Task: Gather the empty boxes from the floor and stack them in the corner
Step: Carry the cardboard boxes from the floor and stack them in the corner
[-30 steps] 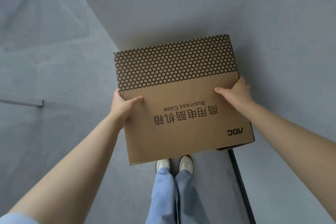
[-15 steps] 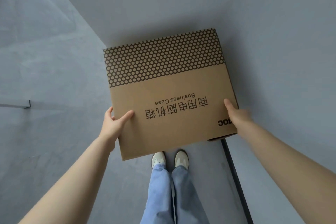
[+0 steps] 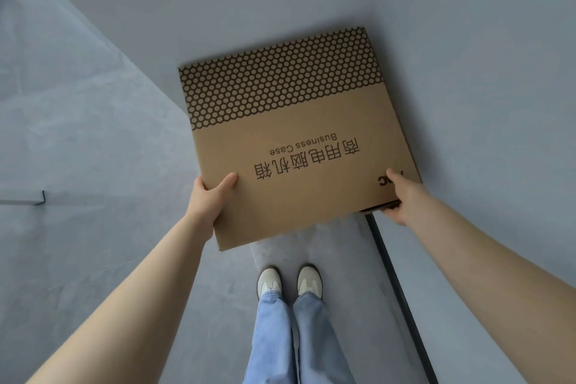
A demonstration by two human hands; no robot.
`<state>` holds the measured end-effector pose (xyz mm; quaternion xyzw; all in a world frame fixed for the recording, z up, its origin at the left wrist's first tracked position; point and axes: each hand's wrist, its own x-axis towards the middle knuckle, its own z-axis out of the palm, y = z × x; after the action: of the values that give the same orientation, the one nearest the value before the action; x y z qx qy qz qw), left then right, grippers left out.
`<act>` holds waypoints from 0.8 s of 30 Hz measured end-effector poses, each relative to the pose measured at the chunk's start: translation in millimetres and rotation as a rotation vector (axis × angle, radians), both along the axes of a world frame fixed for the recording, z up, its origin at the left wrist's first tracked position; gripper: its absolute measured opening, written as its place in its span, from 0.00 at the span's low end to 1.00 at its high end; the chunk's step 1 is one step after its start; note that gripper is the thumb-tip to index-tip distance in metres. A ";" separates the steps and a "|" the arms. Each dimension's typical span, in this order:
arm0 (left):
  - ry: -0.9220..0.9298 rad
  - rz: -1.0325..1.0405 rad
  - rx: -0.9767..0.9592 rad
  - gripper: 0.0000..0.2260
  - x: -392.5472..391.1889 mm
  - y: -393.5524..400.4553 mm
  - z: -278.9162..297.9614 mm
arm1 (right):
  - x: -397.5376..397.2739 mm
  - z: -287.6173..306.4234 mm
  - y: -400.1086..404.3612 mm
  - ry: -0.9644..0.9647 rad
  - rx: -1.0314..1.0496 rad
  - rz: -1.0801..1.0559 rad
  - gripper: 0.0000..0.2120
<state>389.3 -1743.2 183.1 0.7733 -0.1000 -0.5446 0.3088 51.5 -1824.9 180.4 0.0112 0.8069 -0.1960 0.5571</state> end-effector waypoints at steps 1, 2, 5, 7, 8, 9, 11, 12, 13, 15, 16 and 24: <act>0.009 0.004 0.004 0.28 -6.7 -7.2 0.4 | 0.1 1.2 -6.3 -0.021 -0.016 0.007 0.31; 0.015 0.016 0.014 0.28 -14.0 -13.6 0.7 | -1.0 1.4 -12.7 -0.038 -0.042 0.003 0.30; 0.021 0.074 0.034 0.29 -29.1 -22.8 1.3 | -4.0 4.3 -27.8 -0.057 -0.073 0.002 0.29; 0.008 0.071 0.039 0.29 -31.2 -23.6 1.0 | -5.4 3.8 -29.6 -0.066 -0.074 -0.012 0.30; -0.007 0.059 0.045 0.28 -30.9 -23.3 1.1 | -5.9 3.5 -28.5 -0.064 -0.077 -0.010 0.30; -0.023 0.040 0.049 0.28 -30.4 -23.3 1.8 | -6.2 5.1 -26.4 -0.063 -0.080 0.000 0.29; -0.090 -0.041 0.060 0.29 -28.7 -24.3 3.7 | -6.5 7.1 -22.9 -0.067 -0.089 0.009 0.29; -0.134 -0.084 0.071 0.29 -28.4 -25.7 5.1 | -7.0 8.3 -21.8 -0.076 -0.094 0.003 0.28; -0.180 -0.124 0.083 0.29 -29.0 -27.6 8.9 | -6.9 11.3 -19.0 -0.088 -0.098 -0.005 0.27; -0.260 -0.204 0.108 0.27 -30.1 -34.0 22.4 | -7.1 19.5 -12.3 -0.126 -0.103 -0.008 0.26; -0.298 -0.241 0.107 0.26 -30.8 -38.4 32.6 | -7.9 25.3 -8.7 -0.145 -0.105 -0.009 0.26; -0.352 -0.584 0.082 0.24 -65.5 -39.9 144.1 | -4.4 132.2 37.7 -0.152 -0.155 0.235 0.14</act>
<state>323.8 -1783.1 327.3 0.8060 -0.3470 -0.4717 0.0862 47.1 -1787.2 312.7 -0.1115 0.7406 -0.1897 0.6349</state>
